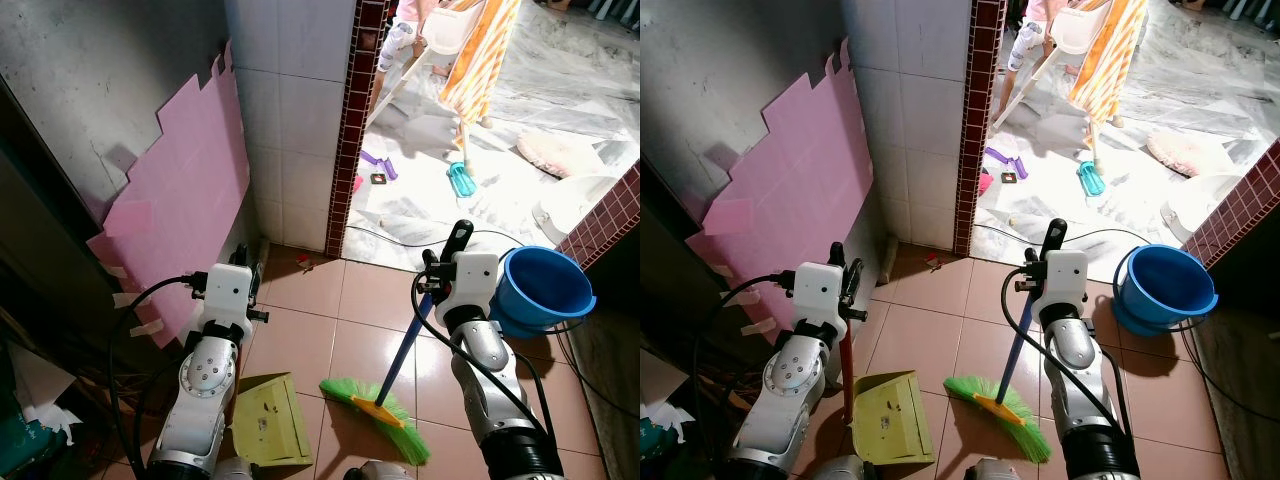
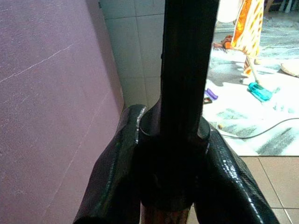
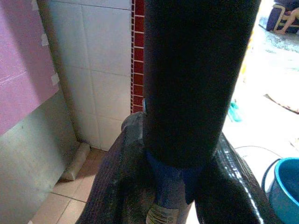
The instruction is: Sweep floor
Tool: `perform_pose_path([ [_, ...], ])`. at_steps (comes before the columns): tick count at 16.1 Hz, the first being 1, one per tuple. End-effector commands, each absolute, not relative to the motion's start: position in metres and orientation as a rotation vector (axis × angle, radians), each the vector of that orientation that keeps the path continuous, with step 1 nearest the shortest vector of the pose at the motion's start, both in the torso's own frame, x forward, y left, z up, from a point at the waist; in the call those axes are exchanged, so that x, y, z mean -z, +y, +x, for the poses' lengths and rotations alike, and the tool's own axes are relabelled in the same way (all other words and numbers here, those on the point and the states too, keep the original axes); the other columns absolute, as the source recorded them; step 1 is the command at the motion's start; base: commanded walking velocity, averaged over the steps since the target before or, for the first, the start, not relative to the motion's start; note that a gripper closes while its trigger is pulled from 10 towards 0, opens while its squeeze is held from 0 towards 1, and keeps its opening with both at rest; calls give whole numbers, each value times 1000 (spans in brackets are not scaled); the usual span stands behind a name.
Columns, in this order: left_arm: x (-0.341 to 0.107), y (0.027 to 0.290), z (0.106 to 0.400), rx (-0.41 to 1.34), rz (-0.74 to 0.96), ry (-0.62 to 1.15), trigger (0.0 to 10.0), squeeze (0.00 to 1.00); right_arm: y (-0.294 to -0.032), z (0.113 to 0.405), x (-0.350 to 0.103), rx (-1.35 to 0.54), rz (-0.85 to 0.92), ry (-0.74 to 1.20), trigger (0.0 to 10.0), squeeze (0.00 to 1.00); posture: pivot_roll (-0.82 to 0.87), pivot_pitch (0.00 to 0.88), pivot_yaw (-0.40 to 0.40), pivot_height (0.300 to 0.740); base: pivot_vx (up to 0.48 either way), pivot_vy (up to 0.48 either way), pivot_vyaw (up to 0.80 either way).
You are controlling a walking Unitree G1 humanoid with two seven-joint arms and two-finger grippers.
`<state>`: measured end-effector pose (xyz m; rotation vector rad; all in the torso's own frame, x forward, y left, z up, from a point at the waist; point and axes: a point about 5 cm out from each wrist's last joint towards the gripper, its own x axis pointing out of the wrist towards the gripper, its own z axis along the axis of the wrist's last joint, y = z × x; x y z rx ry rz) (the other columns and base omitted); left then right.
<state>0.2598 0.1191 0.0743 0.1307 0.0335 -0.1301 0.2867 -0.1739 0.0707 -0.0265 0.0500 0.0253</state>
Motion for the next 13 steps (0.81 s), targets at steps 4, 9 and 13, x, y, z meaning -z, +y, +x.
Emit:
perform_pose_path([
  [4,-66,116,254,146,133,79,10000,0,-185,283,-69,-17,-75,74,10000,0,-84,6,-62,740,0,0,0],
  [9,-67,116,257,148,134,74,10000,0,-181,285,-68,-24,-70,76,10000,0,-80,0,-60,740,0,0,0],
  [13,-66,115,256,142,126,78,10000,0,-182,286,-68,-19,-73,79,10000,0,-93,0,-57,740,0,0,0],
])
